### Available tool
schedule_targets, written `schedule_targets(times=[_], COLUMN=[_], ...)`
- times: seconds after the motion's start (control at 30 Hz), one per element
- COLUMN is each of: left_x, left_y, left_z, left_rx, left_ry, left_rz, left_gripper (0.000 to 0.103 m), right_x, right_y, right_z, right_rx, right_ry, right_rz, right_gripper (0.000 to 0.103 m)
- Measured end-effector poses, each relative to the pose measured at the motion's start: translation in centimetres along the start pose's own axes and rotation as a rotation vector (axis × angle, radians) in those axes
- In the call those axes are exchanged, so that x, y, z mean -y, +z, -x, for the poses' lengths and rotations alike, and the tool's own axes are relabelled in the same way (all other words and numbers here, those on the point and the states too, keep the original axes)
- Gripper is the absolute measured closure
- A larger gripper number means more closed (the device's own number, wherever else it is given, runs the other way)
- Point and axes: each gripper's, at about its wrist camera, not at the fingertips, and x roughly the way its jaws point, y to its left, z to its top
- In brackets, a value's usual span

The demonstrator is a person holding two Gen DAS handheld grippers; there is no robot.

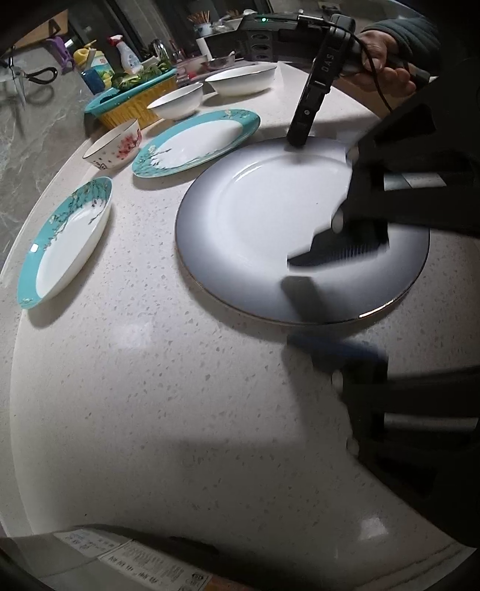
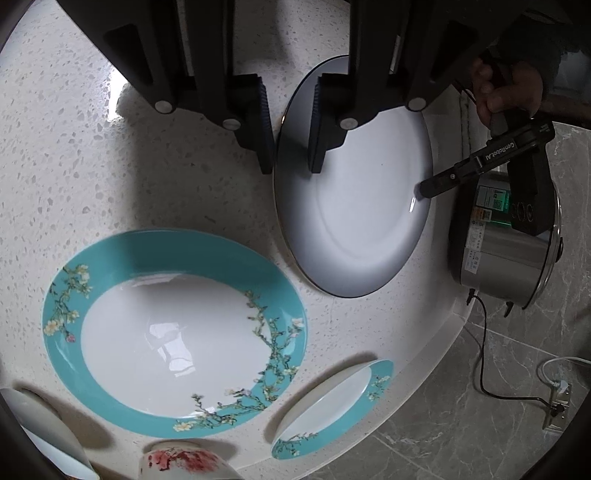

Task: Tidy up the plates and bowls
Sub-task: 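Lift the grey-rimmed plate with both grippers and carry it toward the rice cooker, then lower the grey-rimmed plate, open both grippers and move to the smaller teal plate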

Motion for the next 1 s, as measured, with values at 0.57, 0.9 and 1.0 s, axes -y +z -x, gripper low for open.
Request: schedule_targets(times=[0.57, 0.9, 1.0], left_x=[12.8, 16.7, 17.0], left_y=[9.8, 15.1, 15.9], left_z=[2.2, -6.7, -8.1], left_rx=[-0.005, -0.165, -0.187], left_ry=[-0.339, -0.218, -0.21], left_rz=[-0.342, -0.34, -0.332], left_gripper=[0.005, 0.005, 0.005], right_x=[5.4, 12.4, 13.6], right_y=[-1.9, 3.2, 4.2], right_z=[16.2, 12.7, 12.2], right_rx=[0.433, 0.303, 0.292], right_ry=[0.026, 0.125, 0.124], right_rz=[-0.242, -0.323, -0.302], right_gripper=[0.0, 0.03, 0.04])
